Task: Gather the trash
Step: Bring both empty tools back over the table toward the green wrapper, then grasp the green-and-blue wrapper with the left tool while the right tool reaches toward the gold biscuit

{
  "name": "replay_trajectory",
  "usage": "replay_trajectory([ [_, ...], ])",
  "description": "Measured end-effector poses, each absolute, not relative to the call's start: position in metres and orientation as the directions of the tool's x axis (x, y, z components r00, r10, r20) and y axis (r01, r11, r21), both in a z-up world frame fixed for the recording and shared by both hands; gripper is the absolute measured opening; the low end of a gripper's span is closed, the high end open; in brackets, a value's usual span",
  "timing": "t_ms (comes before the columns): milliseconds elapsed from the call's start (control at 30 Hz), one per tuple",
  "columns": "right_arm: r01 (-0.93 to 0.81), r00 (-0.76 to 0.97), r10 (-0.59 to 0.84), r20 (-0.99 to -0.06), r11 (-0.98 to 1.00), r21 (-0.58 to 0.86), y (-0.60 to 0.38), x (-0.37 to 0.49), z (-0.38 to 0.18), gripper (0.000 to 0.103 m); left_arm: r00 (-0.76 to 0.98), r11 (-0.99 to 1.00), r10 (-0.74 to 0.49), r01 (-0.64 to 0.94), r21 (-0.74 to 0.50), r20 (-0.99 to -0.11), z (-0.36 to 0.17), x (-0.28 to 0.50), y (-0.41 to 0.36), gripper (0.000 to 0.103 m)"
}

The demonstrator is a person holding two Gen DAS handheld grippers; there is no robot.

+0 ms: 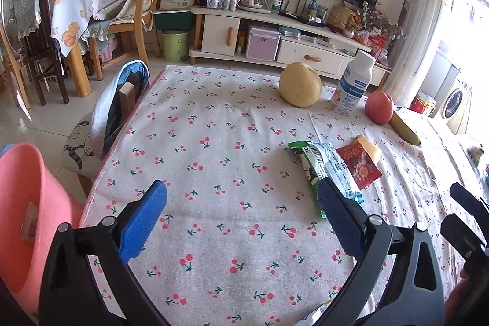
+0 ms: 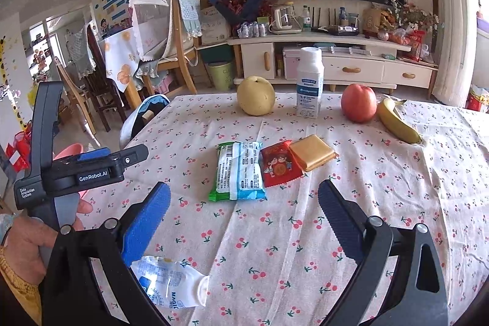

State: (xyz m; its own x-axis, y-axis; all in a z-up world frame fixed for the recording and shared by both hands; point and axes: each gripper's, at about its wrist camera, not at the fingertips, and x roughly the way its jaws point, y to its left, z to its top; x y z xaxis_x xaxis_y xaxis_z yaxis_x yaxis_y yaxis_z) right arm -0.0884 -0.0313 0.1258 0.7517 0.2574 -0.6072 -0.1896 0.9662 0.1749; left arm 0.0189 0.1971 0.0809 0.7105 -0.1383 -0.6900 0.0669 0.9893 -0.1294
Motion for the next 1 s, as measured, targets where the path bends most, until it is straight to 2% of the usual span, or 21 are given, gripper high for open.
replay_trajectory([
  [500, -0.024, 0.766, 0.17, -0.619, 0.971, 0.236, -0.104, -0.055, 0.115, 0.096, 0.645, 0.966, -0.248, 0.221, -0.133, -0.723, 0.072, 0.031, 0.13, 0.099],
  [800, 0.041, 0.71, 0.067, -0.701, 0.99, 0.137, -0.128, 0.004, 0.085, 0.096, 0.561, 0.967, -0.231, 0.223, -0.124, -0.795, 0.047, 0.06, 0.085, 0.099],
  [1000, 0.034, 0.669, 0.084, -0.739, 0.989, 0.143, -0.138, 0.036, 0.063, 0.096, 0.554, 0.974, -0.161, 0.223, -0.042, -0.817, 0.036, 0.076, 0.061, 0.099],
])
